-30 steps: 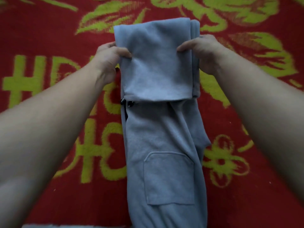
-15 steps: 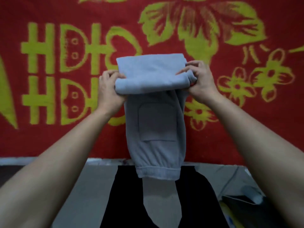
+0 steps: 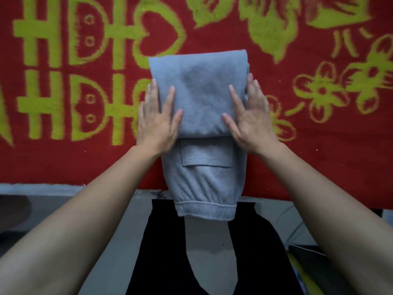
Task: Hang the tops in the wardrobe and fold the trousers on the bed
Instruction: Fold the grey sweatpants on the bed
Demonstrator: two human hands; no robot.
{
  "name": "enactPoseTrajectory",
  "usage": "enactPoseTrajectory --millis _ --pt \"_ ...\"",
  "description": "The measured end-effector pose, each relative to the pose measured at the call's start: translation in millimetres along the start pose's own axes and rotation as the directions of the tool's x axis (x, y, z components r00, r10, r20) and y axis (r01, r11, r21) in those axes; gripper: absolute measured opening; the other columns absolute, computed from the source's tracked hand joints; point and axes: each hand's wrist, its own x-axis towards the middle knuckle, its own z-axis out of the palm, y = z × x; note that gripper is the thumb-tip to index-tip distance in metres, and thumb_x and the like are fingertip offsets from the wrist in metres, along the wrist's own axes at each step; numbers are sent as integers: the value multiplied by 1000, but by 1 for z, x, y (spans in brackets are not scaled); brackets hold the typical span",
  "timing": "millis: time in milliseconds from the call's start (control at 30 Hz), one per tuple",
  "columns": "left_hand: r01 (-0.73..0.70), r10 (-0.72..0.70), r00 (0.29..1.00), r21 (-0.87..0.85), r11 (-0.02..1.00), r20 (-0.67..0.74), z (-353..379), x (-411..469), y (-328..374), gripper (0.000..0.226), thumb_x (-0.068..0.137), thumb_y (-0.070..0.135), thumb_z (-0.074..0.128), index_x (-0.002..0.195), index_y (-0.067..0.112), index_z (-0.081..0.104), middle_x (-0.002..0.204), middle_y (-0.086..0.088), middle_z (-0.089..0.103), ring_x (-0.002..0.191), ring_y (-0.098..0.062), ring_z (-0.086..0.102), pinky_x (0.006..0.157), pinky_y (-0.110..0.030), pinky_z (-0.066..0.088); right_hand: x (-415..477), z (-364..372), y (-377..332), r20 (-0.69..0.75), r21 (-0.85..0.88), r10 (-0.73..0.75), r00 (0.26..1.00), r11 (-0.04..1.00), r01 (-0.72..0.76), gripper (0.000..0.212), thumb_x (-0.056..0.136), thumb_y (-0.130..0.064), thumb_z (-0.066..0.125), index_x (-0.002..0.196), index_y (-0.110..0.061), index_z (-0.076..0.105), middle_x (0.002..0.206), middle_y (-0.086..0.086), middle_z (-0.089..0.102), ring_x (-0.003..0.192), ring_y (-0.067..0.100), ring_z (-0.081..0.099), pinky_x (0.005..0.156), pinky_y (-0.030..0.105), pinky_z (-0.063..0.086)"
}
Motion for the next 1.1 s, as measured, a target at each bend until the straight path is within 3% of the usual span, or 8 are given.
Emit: enactPoseTrajectory --millis 133,300,467,567,667,833,1000,1100 --pt "149 -147 891 28 988 430 21 18 0 74 98 62 27 153 36 -14 161 -13 -23 151 -26 -10 120 -53 11 8 23 2 406 -93 104 908 993 -72 89 94 -68 40 159 -29 -7 160 18 -29 150 36 -20 122 54 5" --pt "161 -148 987 -331 930 62 14 18 2 74 91 44 60 150 20 23 157 -21 11 147 -32 16 117 -43 21 19 9 1 81 368 196 977 905 -212 98 73 -48 82 147 -8 31 154 24 19 146 38 20 121 40 22" --pt "454 -556 806 -813 365 201 -5 69 -5 87 74 33 83 138 13 27 129 -11 52 114 -21 58 96 -34 50 73 -5 16 285 713 612 738 379 -590 101 68 -52 86 147 -18 33 127 0 57 118 16 57 103 35 46" --pt "549 -501 763 -818 169 408 -14 86 -9 74 68 18 84 132 6 50 118 -9 68 95 -17 67 66 -23 52 94 -14 28 485 697 530 696 246 -673 72 59 -44 88 121 -15 64 109 -2 71 93 12 70 72 28 56" --pt "595 -417 748 -800 75 516 -27 90 -6 50 68 3 76 117 1 67 106 -12 74 91 -23 72 75 -32 58 101 -26 29 614 666 410 675 189 -721 58 55 -32 84 108 -12 70 95 3 74 83 20 69 65 31 50" --pt "536 -280 830 -827 168 482 -68 117 12 22 73 -4 64 91 8 70 77 -6 71 66 -19 69 55 -26 53 129 -67 30 557 739 327 763 225 -636 40 63 -15 76 102 -11 73 101 13 74 90 26 70 85 40 57" --pt "261 -165 963 -895 361 214 -131 162 34 41 70 -14 62 101 13 59 87 -3 66 69 -11 65 55 -22 49 159 -127 36 217 860 354 910 371 -350 32 68 9 73 88 -15 67 74 -12 72 68 1 67 62 19 51" --pt "156 -138 985 -861 484 101 -152 165 38 53 65 -15 66 112 7 57 95 -6 65 79 -12 63 58 -23 50 151 -147 33 90 825 336 938 502 -259 47 66 9 80 108 -7 66 96 -2 71 80 3 65 71 26 58"
